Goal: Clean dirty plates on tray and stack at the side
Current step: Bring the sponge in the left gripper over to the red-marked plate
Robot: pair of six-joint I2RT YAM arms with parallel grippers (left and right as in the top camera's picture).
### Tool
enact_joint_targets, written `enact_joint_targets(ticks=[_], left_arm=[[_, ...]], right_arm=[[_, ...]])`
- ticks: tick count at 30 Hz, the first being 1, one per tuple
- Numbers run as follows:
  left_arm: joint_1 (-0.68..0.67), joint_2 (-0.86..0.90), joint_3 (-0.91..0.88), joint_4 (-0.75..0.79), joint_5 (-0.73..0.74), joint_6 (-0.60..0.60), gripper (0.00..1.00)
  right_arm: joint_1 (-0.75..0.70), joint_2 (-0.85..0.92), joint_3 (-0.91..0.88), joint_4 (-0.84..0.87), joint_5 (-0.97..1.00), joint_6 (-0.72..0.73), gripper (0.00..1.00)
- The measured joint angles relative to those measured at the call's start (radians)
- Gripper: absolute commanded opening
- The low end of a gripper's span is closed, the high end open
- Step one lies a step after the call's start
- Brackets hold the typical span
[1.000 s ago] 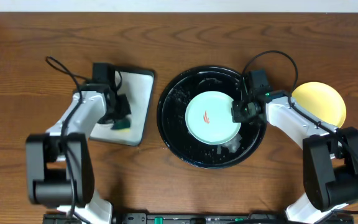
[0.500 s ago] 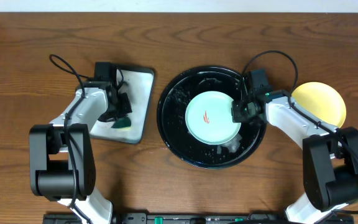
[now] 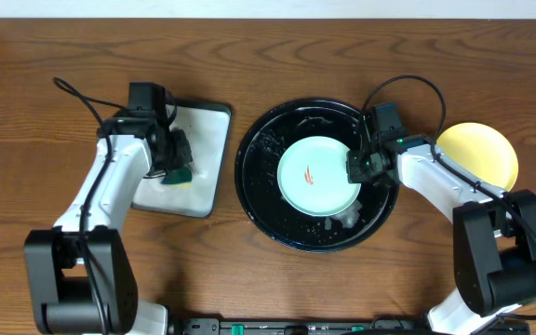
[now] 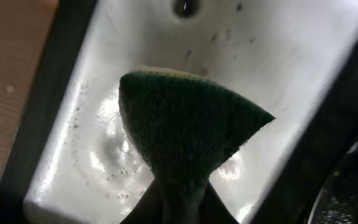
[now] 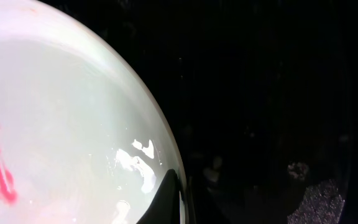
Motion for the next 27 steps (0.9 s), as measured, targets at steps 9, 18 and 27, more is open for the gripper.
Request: enact_joint_targets(ticks=[9,18,27], left_arm=[[0.000,0.001,0.001,0.011,0.000,0.030,0.07],[0.000,-0.121,0.001,0.025,-0.001,0.030,0.07],[-0.024,-0.101,-0.006,0.077,0.054,0.024,0.07]], right_arm=[[0.000,0.000,0.000,0.000,0.000,0.000,0.01],[0.000,0.000,0.000,0.000,0.000,0.000,0.01],[0.000,0.000,0.001,-0.001,0.000,0.000,0.01]])
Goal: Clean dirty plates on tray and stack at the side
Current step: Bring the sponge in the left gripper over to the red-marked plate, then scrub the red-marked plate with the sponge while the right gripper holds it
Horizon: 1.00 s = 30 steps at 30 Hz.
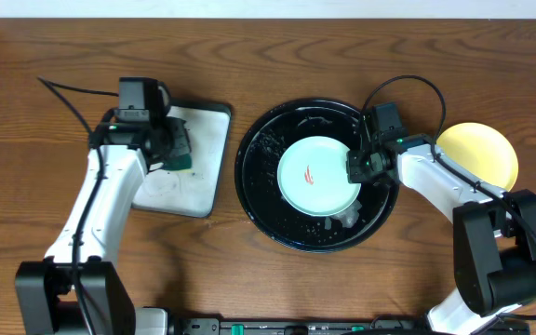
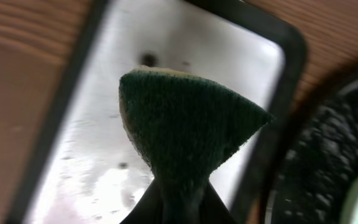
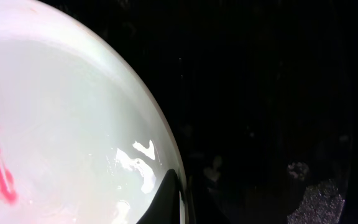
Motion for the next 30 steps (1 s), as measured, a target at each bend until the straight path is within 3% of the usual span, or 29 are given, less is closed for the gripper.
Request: enact_joint_targets(ticks=[8,17,24,30], left_arm=[[-0.214,0.002,-0.002,0.167,0.153,-0.115,0.07],[-0.527,0.172,-0.002,0.340,0.125,-0.235,0.07],[-0.588,0.351,-0.002,0.439,0.111,-0.330,0.07],[-0.592,0.367,0.009,0.395,0.050,-0.333,0.08]], right_arm=[[0.000,0.000,0.000,-0.001,0.000,0.000,0.01],[0.000,0.000,0.002,-0.006,0.000,0.000,0.01],[0.000,0.000,0.003,-0.015,0.000,0.001,0.01],[0.000,0.000,0.003,-0.016,-0.001,0.003,0.01]])
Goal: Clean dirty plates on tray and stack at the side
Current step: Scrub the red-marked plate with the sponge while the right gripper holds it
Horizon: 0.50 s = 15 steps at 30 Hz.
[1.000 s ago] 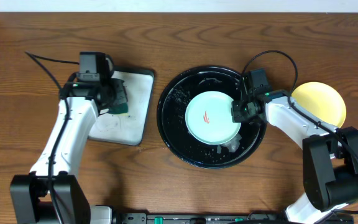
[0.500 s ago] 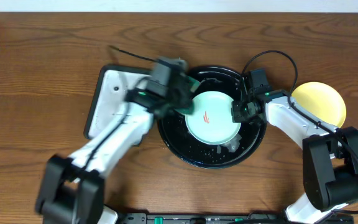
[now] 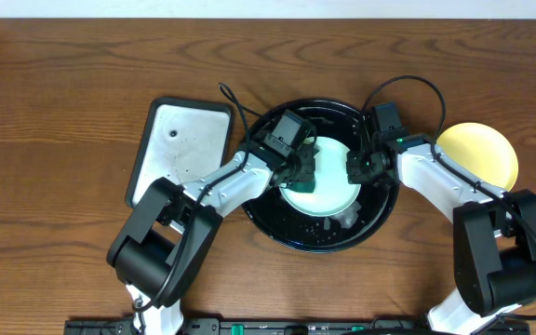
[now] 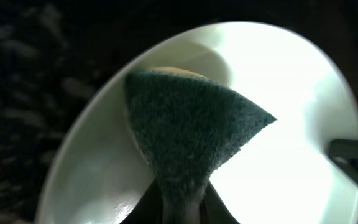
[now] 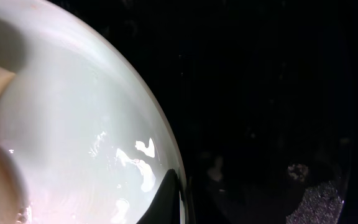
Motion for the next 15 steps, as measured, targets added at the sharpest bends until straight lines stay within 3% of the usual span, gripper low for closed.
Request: enact_joint_targets(ticks=[8,15], left_arm=[[-0.053,-0.002,0.007,0.004,-0.157,0.076,0.08],[-0.105,0.030,0.006,0.132,-0.154,0.030,0.07]], right_arm=[[0.000,0.000,0.000,-0.002,-0.001,0.000,0.01],[0.000,0.000,0.000,-0.003,-0.002,0.000,0.01]])
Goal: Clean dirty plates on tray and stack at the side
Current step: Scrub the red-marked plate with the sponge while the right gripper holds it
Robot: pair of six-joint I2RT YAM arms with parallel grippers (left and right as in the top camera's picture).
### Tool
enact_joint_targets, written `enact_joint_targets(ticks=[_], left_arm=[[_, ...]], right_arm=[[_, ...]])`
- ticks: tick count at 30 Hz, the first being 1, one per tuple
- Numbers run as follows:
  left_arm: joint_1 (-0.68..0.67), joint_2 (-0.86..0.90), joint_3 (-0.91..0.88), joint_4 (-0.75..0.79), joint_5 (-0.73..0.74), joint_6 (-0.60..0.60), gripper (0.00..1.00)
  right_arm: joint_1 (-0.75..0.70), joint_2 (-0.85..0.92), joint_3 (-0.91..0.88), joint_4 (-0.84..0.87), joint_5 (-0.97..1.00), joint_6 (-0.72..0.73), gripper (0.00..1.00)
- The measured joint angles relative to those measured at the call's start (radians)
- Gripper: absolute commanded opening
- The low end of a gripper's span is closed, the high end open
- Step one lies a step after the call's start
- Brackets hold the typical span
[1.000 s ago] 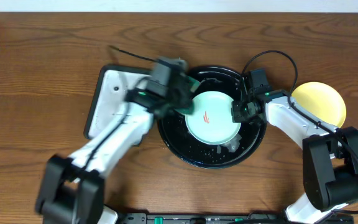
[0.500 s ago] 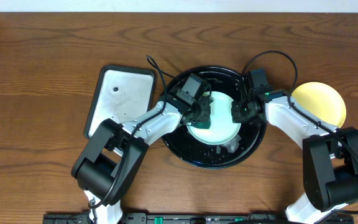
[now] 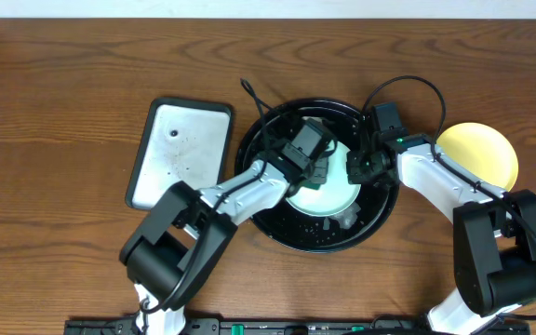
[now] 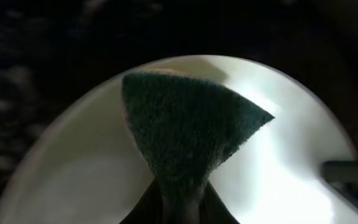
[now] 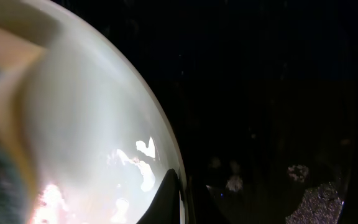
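Note:
A pale plate [image 3: 335,197] lies in the round black tray [image 3: 268,209]. My left gripper [image 3: 316,166] is over the plate's middle, shut on a green sponge [image 4: 185,130] that sits against the plate [image 4: 291,168]. My right gripper [image 3: 355,169] is shut on the plate's right rim. In the right wrist view its fingers [image 5: 168,190] pinch the rim, and the plate [image 5: 98,112] fills the left. The sponge shows blurred at the left edge. No red smear shows on the plate.
A white rectangular tray [image 3: 180,154] with wet spots lies left of the black tray. A yellow plate [image 3: 477,154] rests on the wooden table at the right. Foam flecks [image 5: 232,182] dot the black tray [image 5: 278,93] beside the plate.
My left gripper, still shut on the sponge, has moved right across the plate, from its left part to its middle. The right gripper holds the rim as before.
My left gripper held the sponge over the wet white tray, then near that tray's upper part. The pale plate showed a red smear. Then the sponge was on the plate over the smear, and now sits farther right. The right gripper has gripped the rim throughout.

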Motion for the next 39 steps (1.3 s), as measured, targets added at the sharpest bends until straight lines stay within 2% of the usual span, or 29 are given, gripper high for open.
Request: enact_joint_targets(ticks=[6,11,14,25,30,33,39], left_arm=[[-0.014,0.017,0.001,0.043,0.066,-0.116,0.08],[-0.012,0.022,0.001,0.048,0.118,-0.129,0.07],[-0.007,0.022,0.011,0.008,0.102,-0.063,0.07],[0.028,0.013,0.028,-0.074,-0.138,0.284,0.07],[0.024,0.013,0.028,-0.071,-0.163,0.346,0.07],[0.025,0.013,0.027,-0.066,-0.133,0.295,0.07],[0.035,0.013,0.024,-0.026,-0.001,0.039,0.07]], right_arm=[[0.000,0.000,0.000,0.000,0.000,0.000,0.01],[0.000,0.000,0.000,0.000,0.000,0.000,0.01],[0.000,0.000,0.000,0.000,0.000,0.000,0.01],[0.000,0.000,0.000,-0.001,0.000,0.000,0.01],[0.000,0.000,0.000,-0.002,-0.003,0.000,0.01],[0.000,0.000,0.000,-0.003,-0.003,0.000,0.01],[0.000,0.000,0.000,-0.008,-0.003,0.000,0.01]])
